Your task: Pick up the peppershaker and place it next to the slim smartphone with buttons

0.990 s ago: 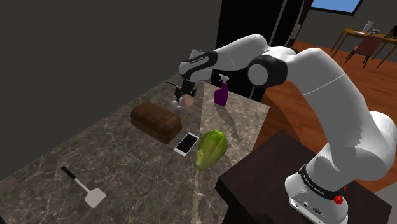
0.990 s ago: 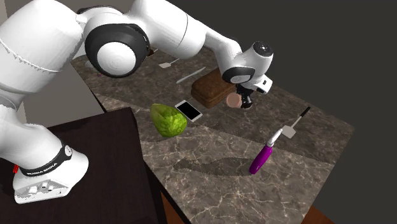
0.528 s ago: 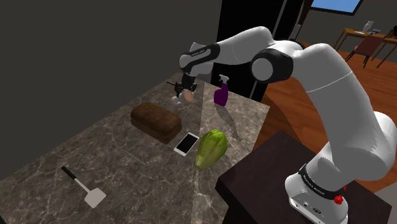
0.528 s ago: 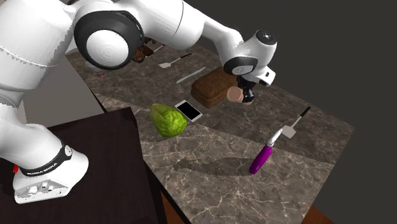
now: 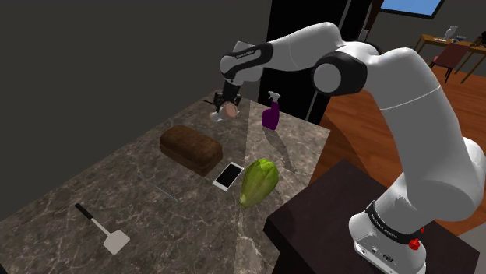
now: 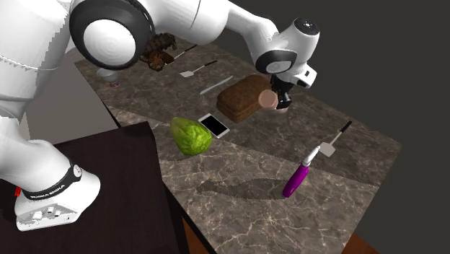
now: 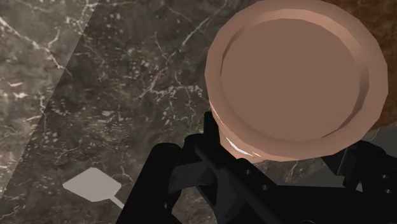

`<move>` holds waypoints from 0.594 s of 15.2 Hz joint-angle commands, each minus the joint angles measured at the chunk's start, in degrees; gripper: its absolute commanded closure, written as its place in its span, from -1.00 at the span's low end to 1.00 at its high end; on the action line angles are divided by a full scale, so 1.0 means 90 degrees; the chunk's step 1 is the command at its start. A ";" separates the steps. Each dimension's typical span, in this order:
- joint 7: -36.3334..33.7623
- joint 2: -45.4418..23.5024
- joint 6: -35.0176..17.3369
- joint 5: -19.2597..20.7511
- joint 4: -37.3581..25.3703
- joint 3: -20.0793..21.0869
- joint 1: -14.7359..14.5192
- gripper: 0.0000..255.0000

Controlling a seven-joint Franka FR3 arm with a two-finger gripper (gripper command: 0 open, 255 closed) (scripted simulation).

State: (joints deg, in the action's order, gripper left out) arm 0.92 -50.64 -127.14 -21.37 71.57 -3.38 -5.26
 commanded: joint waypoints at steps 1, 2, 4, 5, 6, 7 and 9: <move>-0.0018 0.0057 0.0056 0.0010 0.0001 -0.0008 -0.0003 1.00; -0.0038 0.0287 -0.0137 -0.0011 0.0408 0.0003 -0.0096 1.00; -0.0100 0.0698 -0.0486 -0.0050 0.1133 0.0027 -0.0282 1.00; -0.0139 0.0885 -0.0646 -0.0067 0.1461 0.0042 -0.0375 1.00; -0.0184 0.1062 -0.0798 -0.0083 0.1769 0.0057 -0.0467 1.00; -0.0234 0.1229 -0.0944 -0.0097 0.2061 0.0072 -0.0560 1.00; -0.0349 0.1540 -0.1218 -0.0123 0.2600 0.0107 -0.0748 1.00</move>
State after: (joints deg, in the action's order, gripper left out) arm -1.38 -38.26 -137.13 -22.48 92.81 -2.52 -10.99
